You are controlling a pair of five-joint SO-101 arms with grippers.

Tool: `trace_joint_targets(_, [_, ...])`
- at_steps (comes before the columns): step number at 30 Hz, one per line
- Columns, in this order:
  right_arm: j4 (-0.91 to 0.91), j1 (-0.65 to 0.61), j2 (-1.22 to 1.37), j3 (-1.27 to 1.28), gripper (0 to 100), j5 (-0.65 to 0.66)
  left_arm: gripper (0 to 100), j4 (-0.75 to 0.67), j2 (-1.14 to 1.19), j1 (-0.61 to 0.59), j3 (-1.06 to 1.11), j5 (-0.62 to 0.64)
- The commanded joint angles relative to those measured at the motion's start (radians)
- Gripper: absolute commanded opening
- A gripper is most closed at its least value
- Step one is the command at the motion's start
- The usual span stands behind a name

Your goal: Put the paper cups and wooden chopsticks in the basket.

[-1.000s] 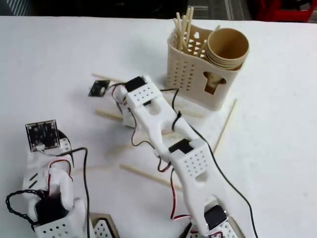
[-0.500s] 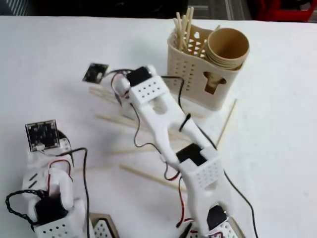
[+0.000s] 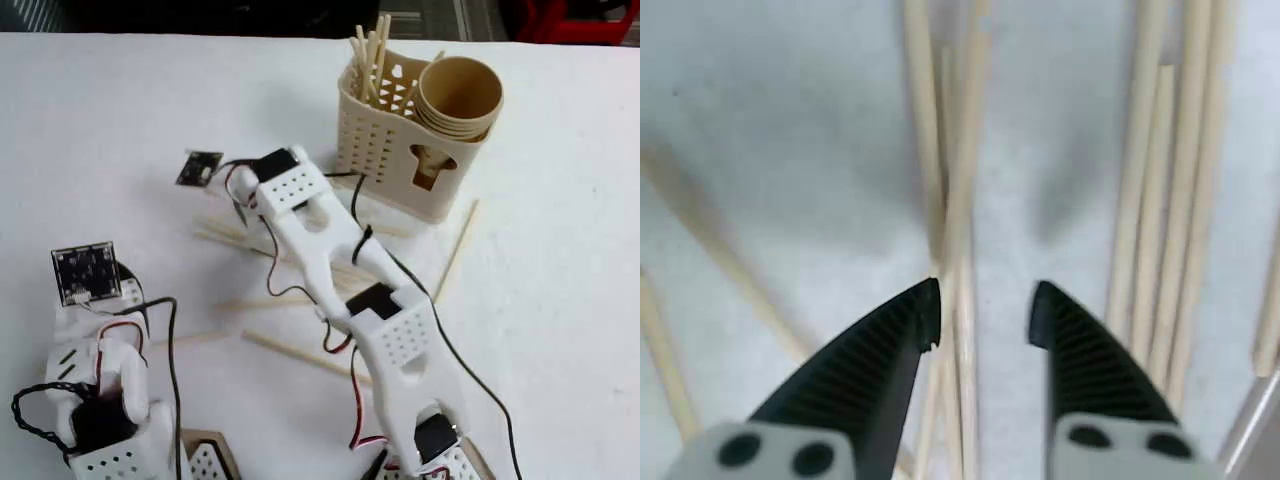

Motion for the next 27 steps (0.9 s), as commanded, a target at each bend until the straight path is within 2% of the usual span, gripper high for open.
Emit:
trace_joint_targets(1, [0.016, -0.008, -0.012, -0.011, 21.3, -0.002, 6, -0.025, -0.012, -0.005, -0.003, 0.008])
trace_joint_targets(11, [-0.033, -0.035, 0.101, -0.017, 21.4, 0.0, 6, -0.025, -0.012, -0.005, -0.003, 0.008])
trace_joint_targets(14, [-0.035, -0.035, 0.133, -0.018, 21.0, 0.058, 6, -0.025, -0.012, -0.005, -0.003, 0.008])
trace_joint_targets(16, [-0.035, -0.038, 0.133, -0.018, 16.6, 0.084, 6, -0.025, -0.012, -0.007, -0.003, 0.008])
trace_joint_targets(19, [-0.035, -0.039, 0.136, -0.018, 2.8, 0.089, 6, -0.025, -0.012, -0.007, -0.005, 0.008])
trace_joint_targets(20, [-0.035, -0.038, 0.136, -0.017, 1.1, 0.087, 6, -0.025, -0.012, -0.007, -0.005, 0.008])
trace_joint_targets(27, [0.033, -0.031, 0.084, -0.041, 1.9, 0.084, 6, -0.025, -0.012, -0.007, -0.005, 0.008])
